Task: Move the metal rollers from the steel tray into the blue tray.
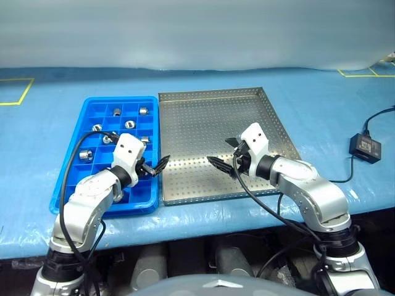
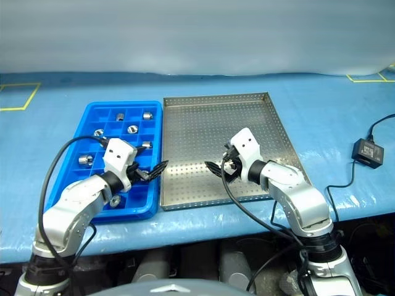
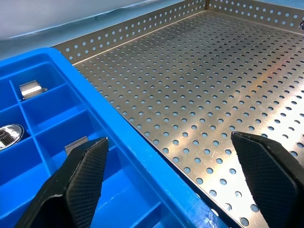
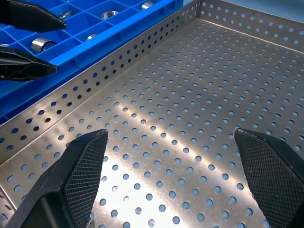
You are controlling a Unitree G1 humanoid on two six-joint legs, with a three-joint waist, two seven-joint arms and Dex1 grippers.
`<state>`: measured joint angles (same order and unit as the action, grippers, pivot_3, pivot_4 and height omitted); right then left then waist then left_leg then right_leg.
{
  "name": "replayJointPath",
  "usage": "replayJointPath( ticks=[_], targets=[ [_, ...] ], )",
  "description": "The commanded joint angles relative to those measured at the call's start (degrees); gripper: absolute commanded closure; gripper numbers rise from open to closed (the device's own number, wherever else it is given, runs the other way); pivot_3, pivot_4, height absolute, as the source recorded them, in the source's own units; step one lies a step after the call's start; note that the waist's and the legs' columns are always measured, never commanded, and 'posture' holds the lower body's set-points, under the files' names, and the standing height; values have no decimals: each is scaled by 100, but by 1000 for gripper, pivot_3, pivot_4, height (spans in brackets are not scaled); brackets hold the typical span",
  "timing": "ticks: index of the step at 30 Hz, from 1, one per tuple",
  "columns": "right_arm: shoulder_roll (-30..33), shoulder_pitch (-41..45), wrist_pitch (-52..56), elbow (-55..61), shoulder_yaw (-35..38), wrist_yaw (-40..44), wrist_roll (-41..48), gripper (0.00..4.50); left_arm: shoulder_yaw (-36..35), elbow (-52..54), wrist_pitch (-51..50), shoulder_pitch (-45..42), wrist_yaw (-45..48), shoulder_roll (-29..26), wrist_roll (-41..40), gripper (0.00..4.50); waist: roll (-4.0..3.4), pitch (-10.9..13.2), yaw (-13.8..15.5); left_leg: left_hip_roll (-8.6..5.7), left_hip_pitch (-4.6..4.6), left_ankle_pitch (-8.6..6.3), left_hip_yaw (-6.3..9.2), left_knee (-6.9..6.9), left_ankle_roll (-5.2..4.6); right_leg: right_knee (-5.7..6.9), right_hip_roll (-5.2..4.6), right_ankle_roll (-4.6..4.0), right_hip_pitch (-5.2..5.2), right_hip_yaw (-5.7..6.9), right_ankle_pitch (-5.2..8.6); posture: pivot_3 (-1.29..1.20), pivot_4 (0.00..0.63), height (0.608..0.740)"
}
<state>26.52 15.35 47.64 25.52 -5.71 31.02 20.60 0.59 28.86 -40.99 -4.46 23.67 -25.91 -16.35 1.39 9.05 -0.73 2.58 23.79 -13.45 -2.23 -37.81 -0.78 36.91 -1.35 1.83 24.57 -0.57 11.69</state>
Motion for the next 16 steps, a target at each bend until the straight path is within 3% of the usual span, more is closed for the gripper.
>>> replayJointPath(
  ticks=[1,16],
  targets=[
    [-31,44,-175,156,29,-24,10,21,-33,181,-36,-129,-11,-76,21,0,0,0,2,0,0,0,0,-1,0,0,0,0,0,0,0,-9,150,740],
    [-39,-14,-260,189,58,-112,53,21,-97,204,-66,-163,-14,-158,-3,0,0,0,0,0,-1,0,-5,-4,-1,1,0,4,0,-5,-3,-19,150,740]
  ],
)
